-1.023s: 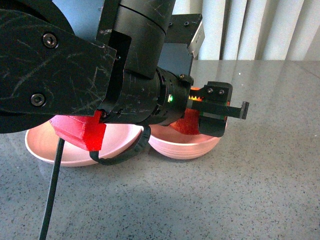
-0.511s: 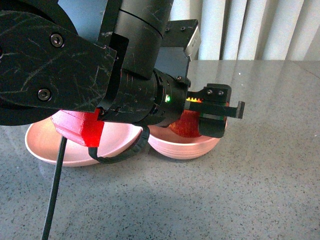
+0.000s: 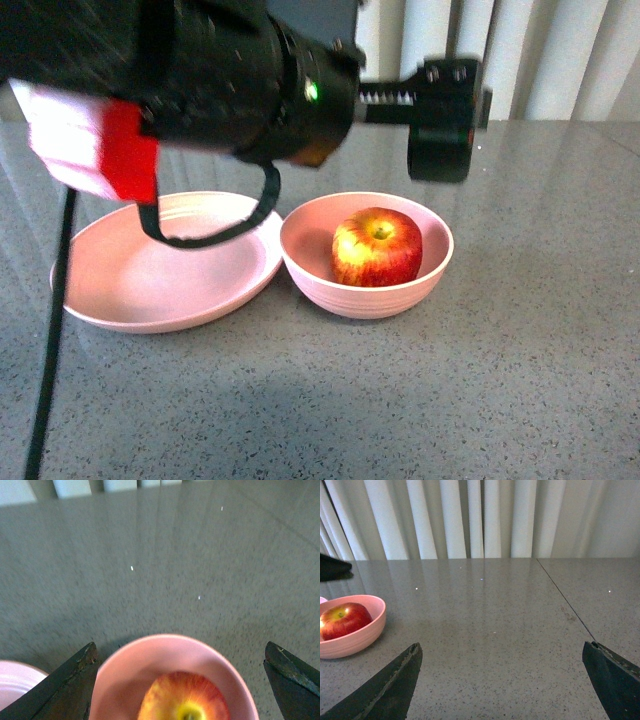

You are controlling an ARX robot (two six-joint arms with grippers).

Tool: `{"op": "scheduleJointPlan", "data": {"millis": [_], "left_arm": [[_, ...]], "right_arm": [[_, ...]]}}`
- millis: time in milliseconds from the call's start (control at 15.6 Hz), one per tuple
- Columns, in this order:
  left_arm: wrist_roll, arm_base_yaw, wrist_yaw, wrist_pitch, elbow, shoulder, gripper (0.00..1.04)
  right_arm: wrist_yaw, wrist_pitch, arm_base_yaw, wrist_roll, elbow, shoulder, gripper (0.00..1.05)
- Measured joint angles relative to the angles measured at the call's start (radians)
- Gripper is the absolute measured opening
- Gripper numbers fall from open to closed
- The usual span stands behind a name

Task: Move apple from plate to bowl

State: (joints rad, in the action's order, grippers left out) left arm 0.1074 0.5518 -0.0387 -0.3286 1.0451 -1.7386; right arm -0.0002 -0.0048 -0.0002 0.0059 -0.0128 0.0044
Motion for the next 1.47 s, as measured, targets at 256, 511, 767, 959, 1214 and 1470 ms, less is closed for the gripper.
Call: {"op": "scheduleJointPlan", "data": {"millis": [256, 511, 767, 959, 1214, 1470], "left_arm": [[-0.063, -0.068, -0.066, -0.092, -0.142, 0.270, 0.98], [-0.061, -0.183, -0.124, -0.131, -0.283, 0.504, 0.94], [-0.090, -0.303, -0.216, -0.240, -0.589, 0.709, 0.47], [-0.090, -0.355, -0.158, -0.267, -0.711, 0.799, 0.20], [-0.090, -0.413, -0.109, -0.273, -0.818, 0.902, 0.01], [-0.090, -0.463, -0.054, -0.238, -0.912, 1.038, 0.01]], "right_arm": [[0.000, 0.000, 0.000, 0.000, 0.000, 0.000, 0.98], [0.000, 0.000, 0.000, 0.000, 0.000, 0.000, 0.98], [0.000, 0.000, 0.000, 0.000, 0.000, 0.000, 0.98], [0.000, 0.000, 0.000, 0.000, 0.000, 0.000, 0.98], [0.000, 0.000, 0.000, 0.000, 0.000, 0.000, 0.98], [0.000, 0.000, 0.000, 0.000, 0.000, 0.000, 0.98]]}}
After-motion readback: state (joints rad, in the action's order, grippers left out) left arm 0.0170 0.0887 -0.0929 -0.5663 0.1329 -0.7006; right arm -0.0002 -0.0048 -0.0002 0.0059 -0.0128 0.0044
